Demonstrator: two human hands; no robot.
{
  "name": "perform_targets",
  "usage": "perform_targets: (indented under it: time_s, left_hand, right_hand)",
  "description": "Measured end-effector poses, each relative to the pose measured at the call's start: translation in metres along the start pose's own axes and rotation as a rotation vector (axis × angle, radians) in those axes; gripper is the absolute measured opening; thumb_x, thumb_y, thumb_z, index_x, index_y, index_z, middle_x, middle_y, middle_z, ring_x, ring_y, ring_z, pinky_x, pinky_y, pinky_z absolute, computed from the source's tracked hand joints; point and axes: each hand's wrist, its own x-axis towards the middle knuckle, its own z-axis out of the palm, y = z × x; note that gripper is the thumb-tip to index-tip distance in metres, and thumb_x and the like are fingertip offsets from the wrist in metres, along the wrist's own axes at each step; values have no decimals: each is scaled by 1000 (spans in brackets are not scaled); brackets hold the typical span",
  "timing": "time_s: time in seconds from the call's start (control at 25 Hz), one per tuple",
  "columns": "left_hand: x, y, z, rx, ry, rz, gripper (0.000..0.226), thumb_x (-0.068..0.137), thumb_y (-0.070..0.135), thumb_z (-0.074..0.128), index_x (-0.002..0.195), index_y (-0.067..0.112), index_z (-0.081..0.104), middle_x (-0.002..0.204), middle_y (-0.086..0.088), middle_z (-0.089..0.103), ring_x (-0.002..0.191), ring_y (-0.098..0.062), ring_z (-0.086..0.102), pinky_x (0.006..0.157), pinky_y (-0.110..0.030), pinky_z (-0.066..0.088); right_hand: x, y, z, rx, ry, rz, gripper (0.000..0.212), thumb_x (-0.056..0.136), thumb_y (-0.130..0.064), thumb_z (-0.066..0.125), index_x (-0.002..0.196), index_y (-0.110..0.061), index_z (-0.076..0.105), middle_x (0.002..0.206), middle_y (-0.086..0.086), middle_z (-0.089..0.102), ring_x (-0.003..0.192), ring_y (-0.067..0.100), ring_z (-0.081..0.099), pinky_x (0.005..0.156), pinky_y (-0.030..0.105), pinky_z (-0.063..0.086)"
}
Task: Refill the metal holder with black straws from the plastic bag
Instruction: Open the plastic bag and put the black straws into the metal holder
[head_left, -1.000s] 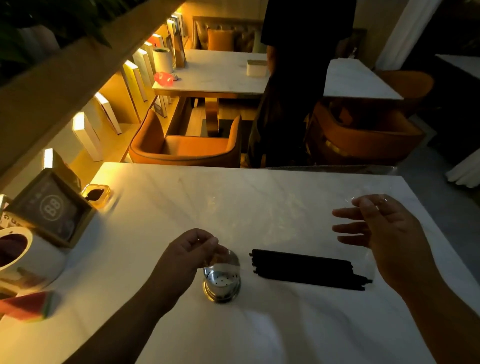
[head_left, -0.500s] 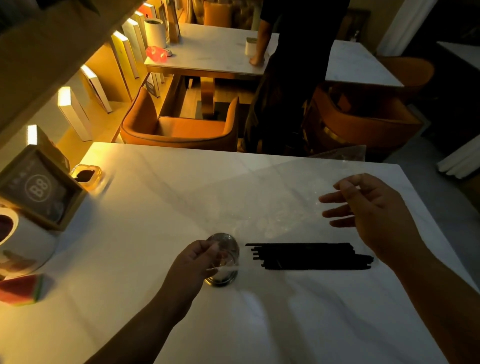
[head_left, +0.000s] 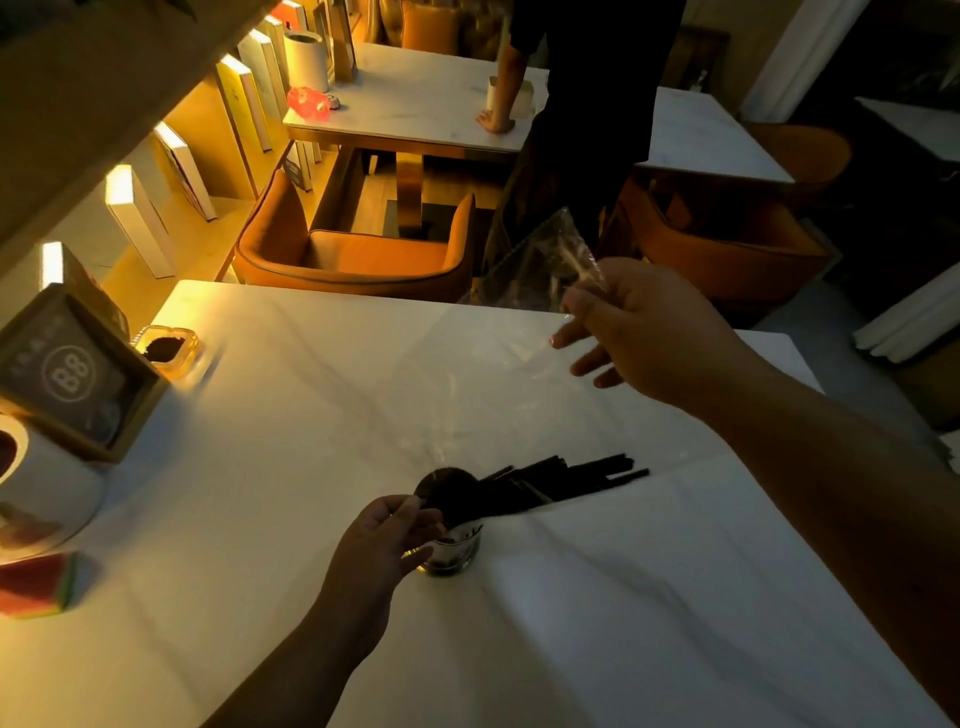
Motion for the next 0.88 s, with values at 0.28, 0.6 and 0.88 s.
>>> perform_targets:
  time_s: [0.28,0.6,0.88]
  left_hand:
    - [-3,5,-2,-100,17,-26,24,104,25,56,117,7,65,105,-13,80,107,-30,73,106,-58,49]
    - [-13,18,-1,-77,-10,-1,26,106,25,52,115,5,66,106,-17,78,107,-36,72,102,-61,48]
    - [-22,29,-3,-70,-21,68,27,104,25,54,111,3,67,105,-19,78,103,-35,74,94,-54,55]
  right_hand:
    - [24,-59,20,-197,-107,-73,11,109,-24,48,111,-22,59,106,7,75,82,21,76,63,33,64]
    - [26,-91,11,-262,-107,-52,14,109,-26,48,111,-19,59,105,10,73,75,17,73,52,21,58]
    - [22,-109,-8,-358,-50,-103,16,108,-31,50,106,-23,63,102,10,75,81,18,75,56,20,59]
